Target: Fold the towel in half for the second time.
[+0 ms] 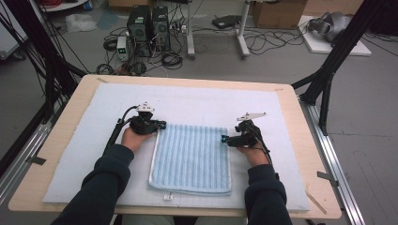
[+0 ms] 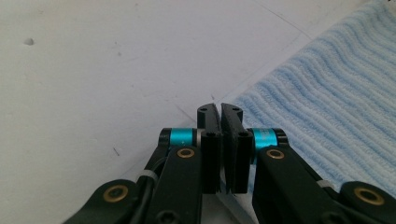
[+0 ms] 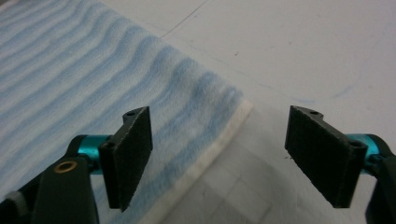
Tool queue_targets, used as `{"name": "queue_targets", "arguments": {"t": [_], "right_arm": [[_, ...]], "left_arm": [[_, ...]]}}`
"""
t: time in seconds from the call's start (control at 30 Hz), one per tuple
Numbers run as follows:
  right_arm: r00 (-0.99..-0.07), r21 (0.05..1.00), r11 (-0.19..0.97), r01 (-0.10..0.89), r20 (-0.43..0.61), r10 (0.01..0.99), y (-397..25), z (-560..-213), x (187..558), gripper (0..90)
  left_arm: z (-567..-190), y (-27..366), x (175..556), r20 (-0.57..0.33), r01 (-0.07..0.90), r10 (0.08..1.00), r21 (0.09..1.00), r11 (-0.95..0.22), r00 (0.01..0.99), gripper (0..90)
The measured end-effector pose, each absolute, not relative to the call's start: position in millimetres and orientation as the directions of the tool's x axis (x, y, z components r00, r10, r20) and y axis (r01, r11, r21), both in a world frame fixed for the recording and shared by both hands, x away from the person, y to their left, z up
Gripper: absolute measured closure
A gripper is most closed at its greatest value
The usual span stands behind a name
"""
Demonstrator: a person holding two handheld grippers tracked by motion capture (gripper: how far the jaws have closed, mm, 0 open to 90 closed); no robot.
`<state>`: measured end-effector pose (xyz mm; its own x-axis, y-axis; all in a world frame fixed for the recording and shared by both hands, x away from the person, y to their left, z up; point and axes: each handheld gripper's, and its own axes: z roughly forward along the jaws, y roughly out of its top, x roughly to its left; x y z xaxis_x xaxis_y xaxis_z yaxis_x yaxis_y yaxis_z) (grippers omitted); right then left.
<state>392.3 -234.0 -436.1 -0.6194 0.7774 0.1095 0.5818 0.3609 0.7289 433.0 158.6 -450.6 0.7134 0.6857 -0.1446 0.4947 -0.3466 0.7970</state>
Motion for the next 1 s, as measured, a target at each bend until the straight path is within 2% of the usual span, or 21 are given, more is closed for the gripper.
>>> {"name": "queue_targets", "arguments": {"t": [0.3,0.43,0.6,0.8,1.0], "right_arm": [[-0.629,0.694,0.393,0.603,0.111,0.77,-218.5,-442.0,412.0,43.0],[-0.631,0.695,0.406,0.594,0.089,0.77,-216.5,-440.7,411.1,56.5],[-0.662,0.689,0.444,0.573,0.07,0.746,-210.9,-438.6,408.1,78.0],[-0.657,0.7,0.422,0.576,0.088,0.749,-211.0,-438.2,409.2,83.3],[-0.622,0.747,0.371,0.551,0.072,0.78,-213.0,-434.2,416.2,84.0]], "left_arm": [[-450.9,160.3,433.3,-0.175,0.513,0.686,0.794,-0.326,0.706,85.9],[-450.9,159.9,433.0,-0.176,0.514,0.688,0.795,-0.322,0.704,85.9],[-451.0,160.9,431.7,-0.183,0.514,0.691,0.8,-0.309,0.7,86.0],[-447.7,164.0,430.6,-0.193,0.506,0.695,0.816,-0.279,0.693,86.5],[-430.4,169.1,438.8,-0.218,0.469,0.713,0.866,-0.174,0.667,87.0]]}}
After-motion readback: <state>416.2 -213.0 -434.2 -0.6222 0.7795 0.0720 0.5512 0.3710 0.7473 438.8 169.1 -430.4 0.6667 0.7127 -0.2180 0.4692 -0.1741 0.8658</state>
